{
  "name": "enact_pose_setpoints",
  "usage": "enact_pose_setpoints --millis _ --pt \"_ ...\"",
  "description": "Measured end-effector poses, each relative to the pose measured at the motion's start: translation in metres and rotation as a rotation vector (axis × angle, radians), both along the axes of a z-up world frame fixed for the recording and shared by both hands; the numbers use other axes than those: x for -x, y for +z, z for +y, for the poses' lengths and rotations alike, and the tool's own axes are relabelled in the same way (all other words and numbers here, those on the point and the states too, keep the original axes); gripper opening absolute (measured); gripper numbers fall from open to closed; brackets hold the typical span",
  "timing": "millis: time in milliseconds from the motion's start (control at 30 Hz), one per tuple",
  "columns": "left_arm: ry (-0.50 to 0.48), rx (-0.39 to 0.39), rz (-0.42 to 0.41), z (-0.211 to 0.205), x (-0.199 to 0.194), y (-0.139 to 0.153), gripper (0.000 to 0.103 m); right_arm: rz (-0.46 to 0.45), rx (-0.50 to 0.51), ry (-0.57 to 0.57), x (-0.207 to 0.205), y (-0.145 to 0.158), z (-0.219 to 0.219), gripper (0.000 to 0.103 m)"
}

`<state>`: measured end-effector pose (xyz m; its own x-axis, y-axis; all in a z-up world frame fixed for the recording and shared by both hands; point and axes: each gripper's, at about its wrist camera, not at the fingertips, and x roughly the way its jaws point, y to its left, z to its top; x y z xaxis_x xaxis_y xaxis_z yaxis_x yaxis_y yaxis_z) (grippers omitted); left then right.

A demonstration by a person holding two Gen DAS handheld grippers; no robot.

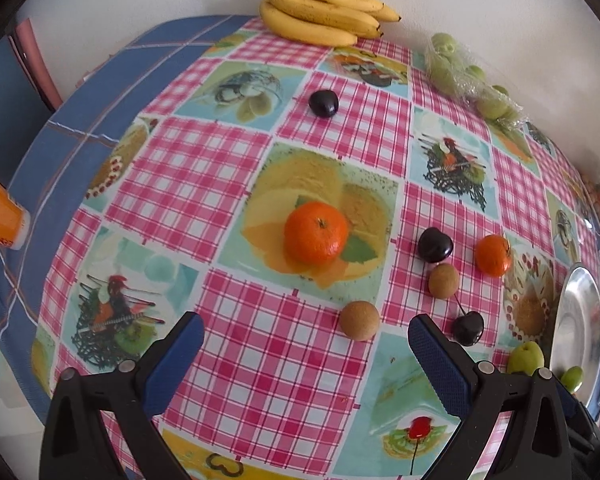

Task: Organize fruits
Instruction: 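Move both grippers back toward the remaining fruits, then grasp the green pear with the right gripper while the left gripper grasps the kiwi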

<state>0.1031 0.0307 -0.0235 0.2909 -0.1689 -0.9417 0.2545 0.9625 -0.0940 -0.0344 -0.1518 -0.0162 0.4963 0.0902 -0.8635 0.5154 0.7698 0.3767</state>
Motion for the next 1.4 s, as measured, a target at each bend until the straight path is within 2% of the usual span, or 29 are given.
enact_pose_setpoints --millis 267,433,533,600,633,800,967,1033,1100,1133,1267,1333,1400 --pt "-0.002 0.003 0.028 -0.003 -0.001 -0.005 0.103 0.01 -0.003 0.004 -0.001 0.0 0.0 0.098" --pt "0.007 0.014 0.046 -0.004 -0.004 -0.008 0.103 -0.048 -0.068 0.015 0.001 0.008 0.001 0.096" --pt "0.014 0.029 0.056 -0.002 -0.005 -0.009 0.103 -0.08 -0.085 0.025 0.001 0.014 0.002 0.085" --pt "0.019 0.048 0.063 -0.001 -0.006 -0.009 0.103 -0.095 -0.094 0.029 0.001 0.017 0.002 0.062" --pt "0.02 0.057 0.065 0.0 -0.006 -0.008 0.103 -0.102 -0.104 0.029 0.001 0.018 0.002 0.058" --pt "0.013 0.1 0.091 -0.001 -0.007 -0.009 0.103 -0.049 -0.013 0.022 -0.002 0.015 0.002 0.055" --pt "0.0 0.113 0.108 -0.006 -0.005 -0.013 0.1 0.02 0.004 0.05 -0.005 0.002 0.005 0.049" --pt "-0.01 0.109 0.11 -0.008 -0.006 -0.015 0.09 0.056 0.036 0.072 -0.007 -0.003 0.01 0.048" --pt "-0.018 0.108 0.11 -0.01 -0.006 -0.017 0.085 0.08 0.049 0.087 -0.007 -0.007 0.013 0.046" --pt "-0.022 0.11 0.114 -0.011 -0.006 -0.019 0.079 0.082 0.047 0.09 -0.007 -0.008 0.014 0.045" --pt "-0.041 0.116 0.122 -0.017 -0.007 -0.025 0.063 0.083 0.051 0.098 -0.008 -0.01 0.016 0.045" --pt "-0.05 0.111 0.124 -0.019 -0.007 -0.027 0.046 0.087 0.058 0.109 -0.009 -0.011 0.019 0.045" --pt "-0.052 0.103 0.113 -0.02 -0.007 -0.027 0.036 0.092 0.064 0.117 -0.01 -0.011 0.021 0.045"
